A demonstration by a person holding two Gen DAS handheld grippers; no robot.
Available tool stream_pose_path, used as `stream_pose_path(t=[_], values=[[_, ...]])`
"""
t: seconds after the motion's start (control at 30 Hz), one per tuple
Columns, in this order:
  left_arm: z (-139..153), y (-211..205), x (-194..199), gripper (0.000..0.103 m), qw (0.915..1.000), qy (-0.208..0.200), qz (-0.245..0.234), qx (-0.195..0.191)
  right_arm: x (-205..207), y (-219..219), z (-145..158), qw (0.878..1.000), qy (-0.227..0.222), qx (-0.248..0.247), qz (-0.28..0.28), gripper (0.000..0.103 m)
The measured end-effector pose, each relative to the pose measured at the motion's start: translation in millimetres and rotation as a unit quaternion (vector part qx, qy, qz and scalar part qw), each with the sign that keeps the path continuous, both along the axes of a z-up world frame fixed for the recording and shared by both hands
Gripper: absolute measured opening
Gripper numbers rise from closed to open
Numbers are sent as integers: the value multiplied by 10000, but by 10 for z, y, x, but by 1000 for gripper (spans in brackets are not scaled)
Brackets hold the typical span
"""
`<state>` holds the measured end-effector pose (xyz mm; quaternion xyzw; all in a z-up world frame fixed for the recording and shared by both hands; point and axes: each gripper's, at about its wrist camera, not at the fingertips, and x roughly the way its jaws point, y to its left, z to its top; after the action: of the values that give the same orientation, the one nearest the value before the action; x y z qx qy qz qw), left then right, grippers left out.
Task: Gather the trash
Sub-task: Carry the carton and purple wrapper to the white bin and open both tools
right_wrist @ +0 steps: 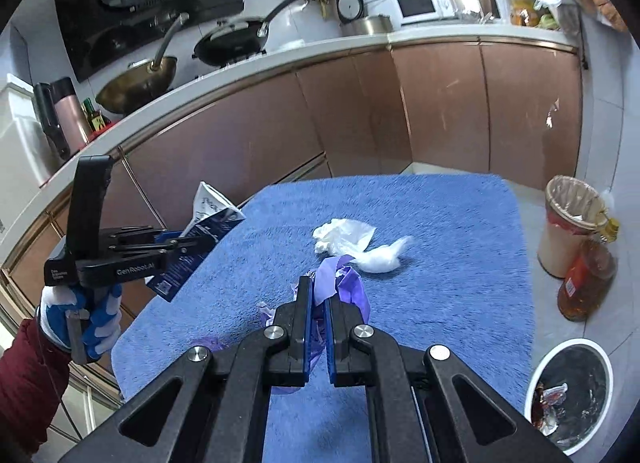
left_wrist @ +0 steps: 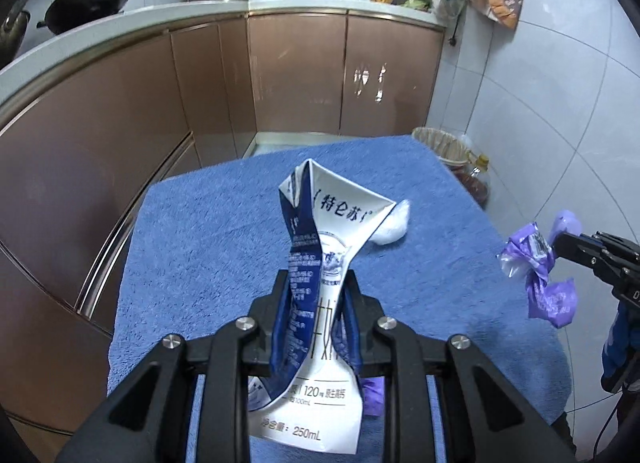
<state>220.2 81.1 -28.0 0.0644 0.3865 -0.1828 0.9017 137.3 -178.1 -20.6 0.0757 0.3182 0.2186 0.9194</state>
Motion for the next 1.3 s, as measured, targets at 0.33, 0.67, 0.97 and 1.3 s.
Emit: stream_pose_path(t=[0.33,0.67,0.97,1.3], values=[[224,-665,-245,23,9980,-148,-585,-167,-460,-709,141,9970,-276,63,-719,6],[105,-2015,-252,23,9849,143,-1686,-353,-792,-1696,4,9816,-222,95,-1895,6],[-469,-3481,-164,23,9636,849,-2522,-250,-835,-2514,-492,9570,249,40,-2889,6],[-1175,-4611,186,24,9529,1503,-2630,-168,-554,-3075,-1201,9349,871,-49,-3441,8]])
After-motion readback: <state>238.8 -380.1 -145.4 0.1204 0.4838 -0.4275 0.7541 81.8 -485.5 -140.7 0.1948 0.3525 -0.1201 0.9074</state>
